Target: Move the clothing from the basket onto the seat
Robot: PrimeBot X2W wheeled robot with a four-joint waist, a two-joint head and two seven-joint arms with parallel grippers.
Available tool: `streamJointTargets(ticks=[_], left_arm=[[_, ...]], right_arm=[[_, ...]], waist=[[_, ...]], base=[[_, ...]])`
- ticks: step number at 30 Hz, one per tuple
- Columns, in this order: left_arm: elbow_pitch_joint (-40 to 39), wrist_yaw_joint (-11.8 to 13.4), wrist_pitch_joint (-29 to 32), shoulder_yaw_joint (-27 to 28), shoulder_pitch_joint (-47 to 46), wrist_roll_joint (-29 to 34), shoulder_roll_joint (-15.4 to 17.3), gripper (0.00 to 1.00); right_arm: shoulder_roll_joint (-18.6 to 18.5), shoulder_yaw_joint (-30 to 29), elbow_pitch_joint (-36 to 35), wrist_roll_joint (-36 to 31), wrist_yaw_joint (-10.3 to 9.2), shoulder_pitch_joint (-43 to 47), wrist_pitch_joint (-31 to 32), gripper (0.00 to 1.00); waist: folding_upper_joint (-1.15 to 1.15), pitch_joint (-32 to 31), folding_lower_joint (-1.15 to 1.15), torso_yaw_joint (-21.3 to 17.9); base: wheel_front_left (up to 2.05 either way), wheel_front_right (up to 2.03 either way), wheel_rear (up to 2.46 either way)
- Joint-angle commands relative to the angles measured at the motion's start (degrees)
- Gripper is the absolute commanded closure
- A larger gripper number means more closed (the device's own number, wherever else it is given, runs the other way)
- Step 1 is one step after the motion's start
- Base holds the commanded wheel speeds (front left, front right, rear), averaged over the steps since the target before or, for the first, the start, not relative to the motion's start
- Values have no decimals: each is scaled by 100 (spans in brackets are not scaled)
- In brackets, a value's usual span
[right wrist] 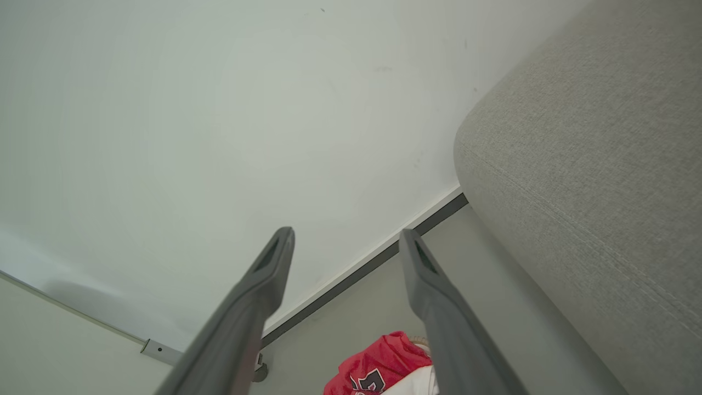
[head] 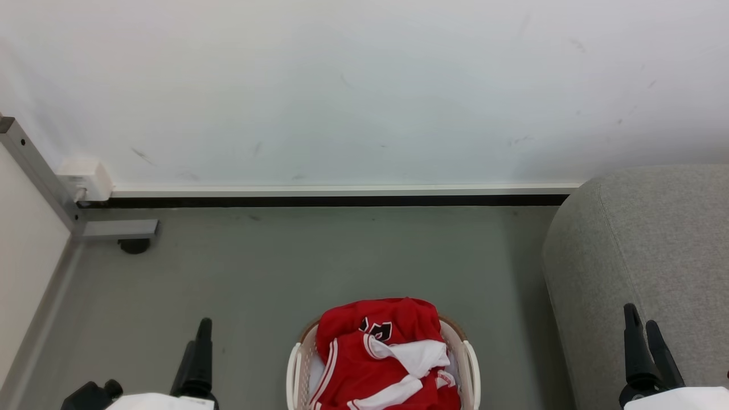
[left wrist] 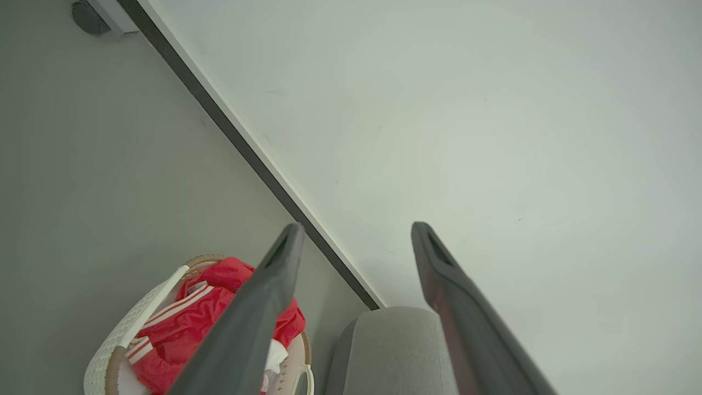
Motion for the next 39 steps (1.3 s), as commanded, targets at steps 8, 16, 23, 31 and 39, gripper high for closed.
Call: streamJointTargets(ticks=[8,16,23,31,39], left_arm=[[-189,71,-215,-91,31,745,47,0],[-244,105,-371,-177,96,1242,50,0],[-288,145,-488,-261,153,1657,53,0],[-241,136,-609,-314,202,2295,56,0],[-202,118,-729,-349,295,3090,58,0]], right_arm=[[-65,90,-62,-775,-3,5,-213,0],[-69,157,-69,-1383,-4,65,-360,0],[-71,219,-83,-1874,-5,107,-478,0],[-75,247,-86,-2403,-5,159,-609,0],[-76,236,-31,-2876,-6,220,-725,0]], waist=[[0,6,-1,19],[0,7,-1,40],[0,15,-1,50],[0,34,-1,55],[0,32,-1,61]], base=[[0,0,0],[0,0,0],[0,0,0],[0,0,0],[0,0,0]])
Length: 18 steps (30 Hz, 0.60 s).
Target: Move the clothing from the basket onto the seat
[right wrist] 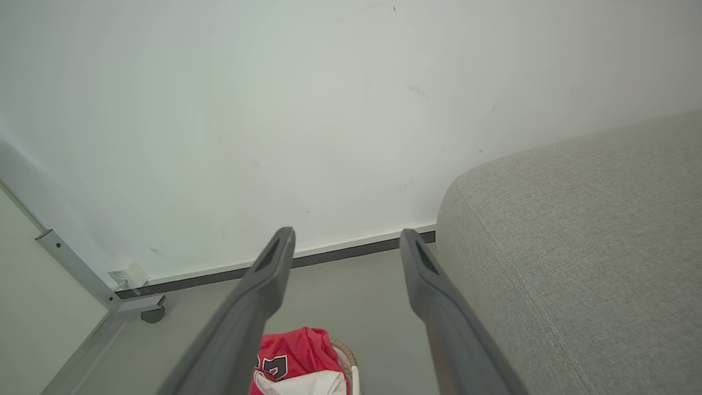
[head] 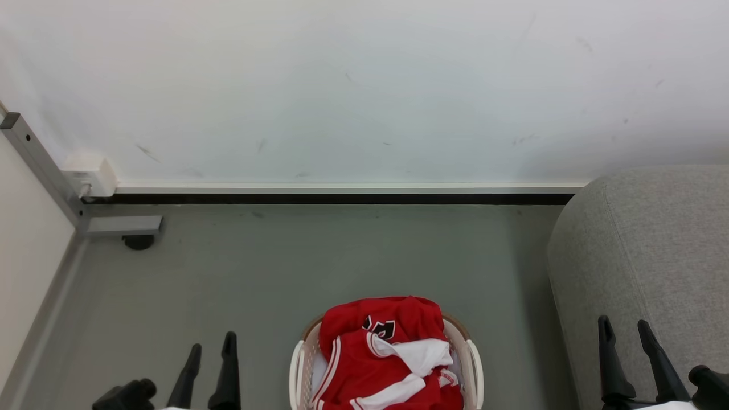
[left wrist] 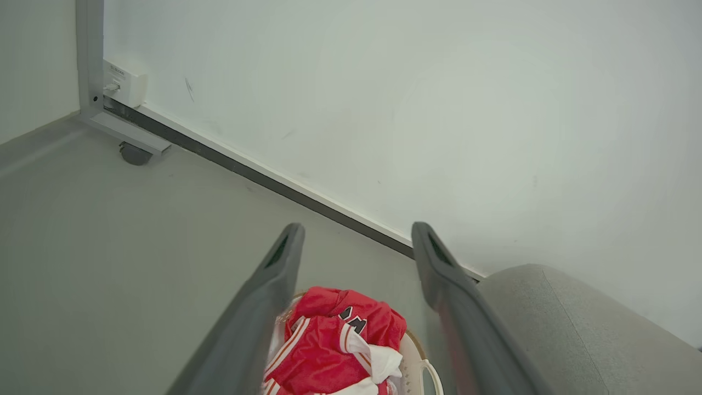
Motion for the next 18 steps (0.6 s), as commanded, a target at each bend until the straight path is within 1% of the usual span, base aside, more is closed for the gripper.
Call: streamJointTargets(ticks=[1,8,18], left_arm=[[-26,-3,-62,-20,43,335,49,0],[-31,-5,-157,-4,119,1017,54,0],[-49,-28,-277,32,288,1691,88,0]], right_arm=[[-57,-16,-15,-187,-6,43,-66,0],[-59,-81,104,-593,-7,85,-161,0],[-60,-120,276,-1085,-7,154,-286,0]], waist=[[0,1,-1,5],[0,4,-1,23],[0,-4,-1,37]], base=[[0,0,0],[0,0,0],[0,0,0]])
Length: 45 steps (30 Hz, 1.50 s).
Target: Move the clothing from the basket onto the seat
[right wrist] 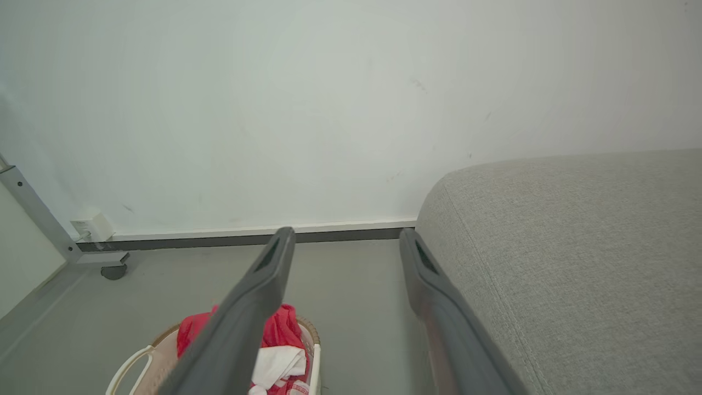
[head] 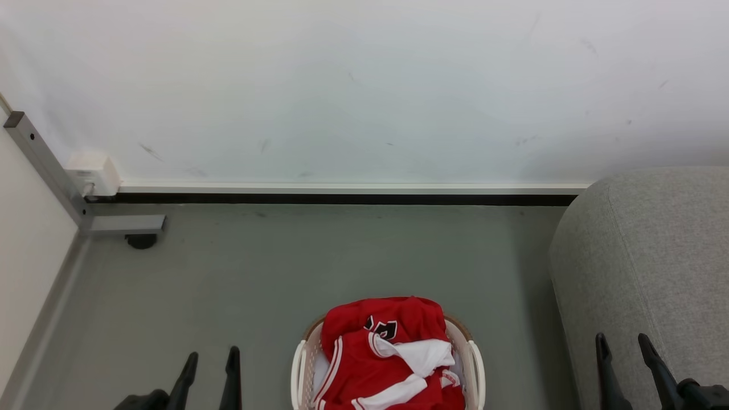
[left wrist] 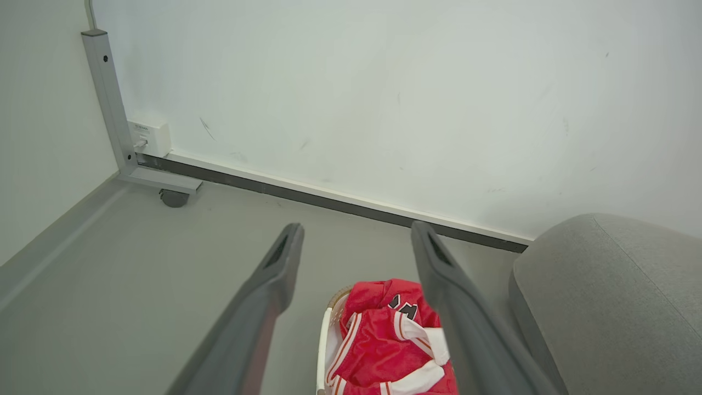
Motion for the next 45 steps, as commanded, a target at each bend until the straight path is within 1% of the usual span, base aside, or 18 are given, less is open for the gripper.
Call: streamJointTargets(ticks=[1,8,32,45], left_arm=[[-46,-18,-47,13,71,231,55,0],[-135,-11,-142,-9,73,579,51,0],[-153,-38,-371,-95,188,1517,27,0],[-57,-98,-366,-73,181,1418,18,0]], right_arm=[[-49,-12,-2,-177,-7,52,-59,0],[-50,-45,18,-472,-8,81,-144,0],[-52,-119,44,-1004,-10,211,-395,0],[-50,-56,55,-793,-10,178,-384,0]], waist=[[0,0,0,-1],[0,6,0,-5],[0,49,0,-56],[0,54,0,-100]], base=[[0,0,0],[0,0,0],[0,0,0],[0,0,0]])
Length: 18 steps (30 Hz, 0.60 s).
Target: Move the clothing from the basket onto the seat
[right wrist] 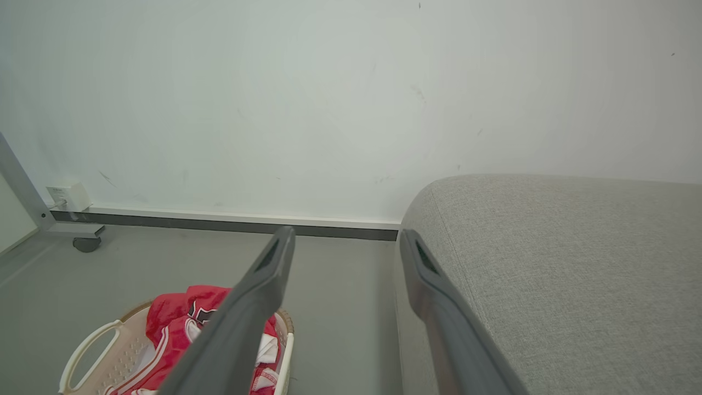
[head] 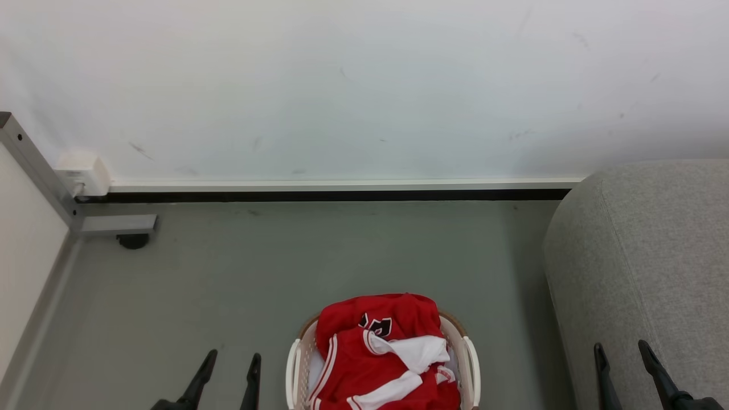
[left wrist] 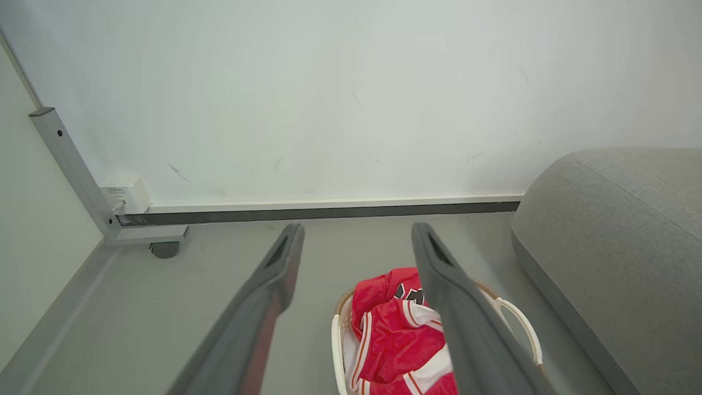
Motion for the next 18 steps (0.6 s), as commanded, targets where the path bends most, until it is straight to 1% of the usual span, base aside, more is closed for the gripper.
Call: streamJointTargets(ticks=[1,6,10,14,18], left_arm=[[17,-7,-4,18,56,-17,22,0],[15,-13,-4,27,22,-49,20,0],[-10,-46,-4,33,-142,-19,21,0],[-5,-100,-4,-2,-387,73,66,0],[162,-176,-4,-216,-826,160,201,0]], right_arm=[[-32,10,6,37,-10,28,-10,0],[-32,67,-22,61,-10,-43,-10,0],[-31,135,-97,107,-10,-186,-10,0],[-30,242,-209,166,-10,-354,-10,0],[-29,346,-376,217,-10,-588,-9,0]], waist=[[0,6,0,-16],[0,76,0,-123],[0,241,0,-292],[0,528,0,-522],[0,966,0,-765]], base=[[0,0,0],[0,0,0],[0,0,0],[0,0,0],[0,0,0]])
